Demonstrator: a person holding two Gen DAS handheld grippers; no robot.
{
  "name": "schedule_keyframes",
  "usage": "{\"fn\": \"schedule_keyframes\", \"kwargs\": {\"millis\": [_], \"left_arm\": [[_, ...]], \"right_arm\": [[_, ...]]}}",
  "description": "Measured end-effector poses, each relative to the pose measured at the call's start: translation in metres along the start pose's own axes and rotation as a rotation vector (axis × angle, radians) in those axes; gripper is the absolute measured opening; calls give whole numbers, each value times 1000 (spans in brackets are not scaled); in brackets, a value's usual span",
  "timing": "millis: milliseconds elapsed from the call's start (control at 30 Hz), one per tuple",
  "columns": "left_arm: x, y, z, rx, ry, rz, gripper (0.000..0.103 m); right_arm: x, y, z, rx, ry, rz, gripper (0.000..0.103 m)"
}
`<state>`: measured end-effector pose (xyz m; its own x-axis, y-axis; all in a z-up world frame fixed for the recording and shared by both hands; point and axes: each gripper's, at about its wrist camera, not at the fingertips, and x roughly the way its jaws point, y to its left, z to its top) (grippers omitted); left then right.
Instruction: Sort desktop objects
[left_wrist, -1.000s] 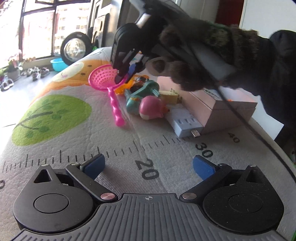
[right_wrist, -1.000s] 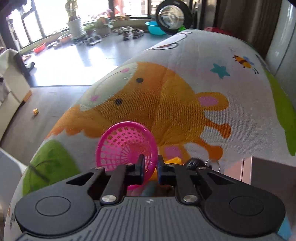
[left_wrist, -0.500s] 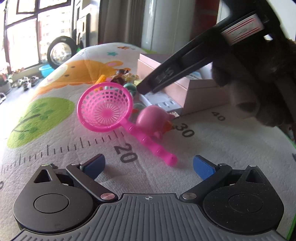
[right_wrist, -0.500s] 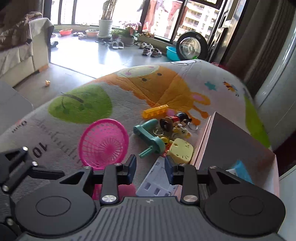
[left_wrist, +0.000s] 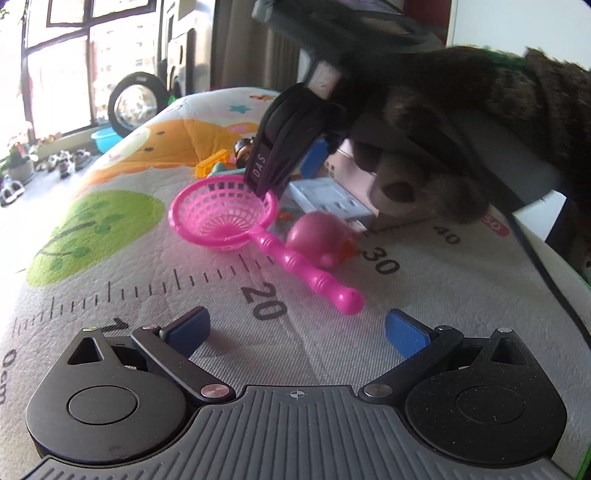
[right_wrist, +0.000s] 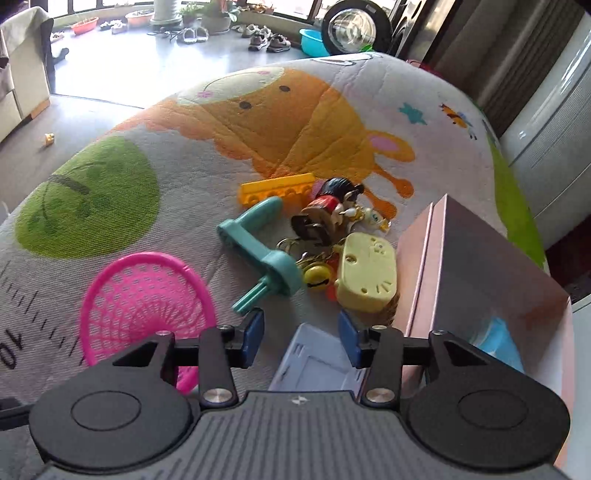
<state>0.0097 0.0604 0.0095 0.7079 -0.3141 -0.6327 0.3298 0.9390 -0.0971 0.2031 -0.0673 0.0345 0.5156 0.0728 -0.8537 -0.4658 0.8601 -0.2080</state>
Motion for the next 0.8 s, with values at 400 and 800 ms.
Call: {"fn": "schedule_keyframes", "kwargs": {"millis": [400,800], "left_arm": [[-5,-3,-2,30,15,-15,103],[-20,-20,9,34,33,-46,103]], "right_arm": [[-134,-59,-106,108,-295,77,72],[-58,-187,-138,657,-300,-1,102]]}}
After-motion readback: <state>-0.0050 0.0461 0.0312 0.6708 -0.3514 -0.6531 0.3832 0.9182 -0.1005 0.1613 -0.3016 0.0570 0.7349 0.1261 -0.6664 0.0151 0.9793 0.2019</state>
